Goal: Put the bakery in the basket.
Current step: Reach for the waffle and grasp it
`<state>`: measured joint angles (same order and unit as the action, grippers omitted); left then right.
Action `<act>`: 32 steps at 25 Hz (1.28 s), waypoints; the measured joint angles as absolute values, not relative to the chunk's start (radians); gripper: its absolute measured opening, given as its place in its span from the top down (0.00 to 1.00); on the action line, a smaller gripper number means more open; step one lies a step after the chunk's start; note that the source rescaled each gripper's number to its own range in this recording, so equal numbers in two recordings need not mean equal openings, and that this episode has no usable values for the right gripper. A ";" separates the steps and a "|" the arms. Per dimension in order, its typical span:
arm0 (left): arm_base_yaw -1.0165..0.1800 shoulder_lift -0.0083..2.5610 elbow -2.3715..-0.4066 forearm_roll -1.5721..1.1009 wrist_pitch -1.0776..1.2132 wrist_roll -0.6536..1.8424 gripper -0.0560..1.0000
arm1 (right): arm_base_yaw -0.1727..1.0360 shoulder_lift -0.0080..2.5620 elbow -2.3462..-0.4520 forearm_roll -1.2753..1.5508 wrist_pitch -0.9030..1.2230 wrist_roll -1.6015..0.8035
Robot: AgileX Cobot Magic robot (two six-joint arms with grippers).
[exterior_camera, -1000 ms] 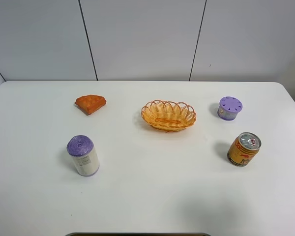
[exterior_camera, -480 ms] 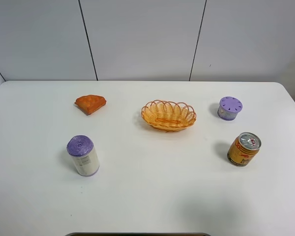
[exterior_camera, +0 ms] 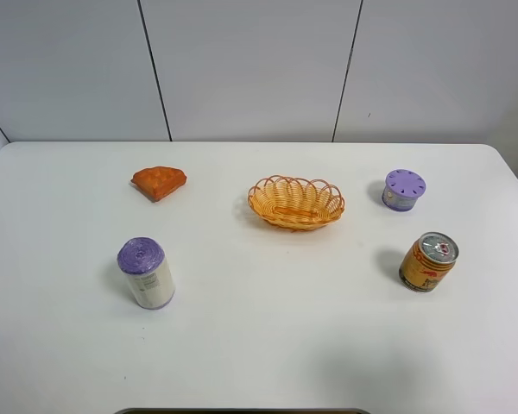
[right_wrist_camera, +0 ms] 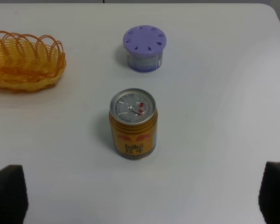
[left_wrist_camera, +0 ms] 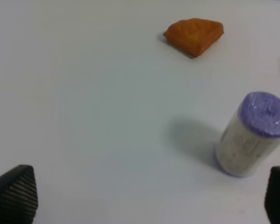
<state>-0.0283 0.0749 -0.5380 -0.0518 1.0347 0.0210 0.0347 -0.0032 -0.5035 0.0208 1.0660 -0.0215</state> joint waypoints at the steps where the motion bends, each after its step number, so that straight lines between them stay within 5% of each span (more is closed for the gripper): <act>1: -0.028 0.102 -0.553 -0.052 1.018 0.021 0.00 | 0.035 -0.003 -0.504 0.021 1.066 -0.022; 32: -0.028 1.040 -1.016 0.027 0.762 0.281 0.00 | 0.035 -0.003 -0.504 0.021 1.066 -0.022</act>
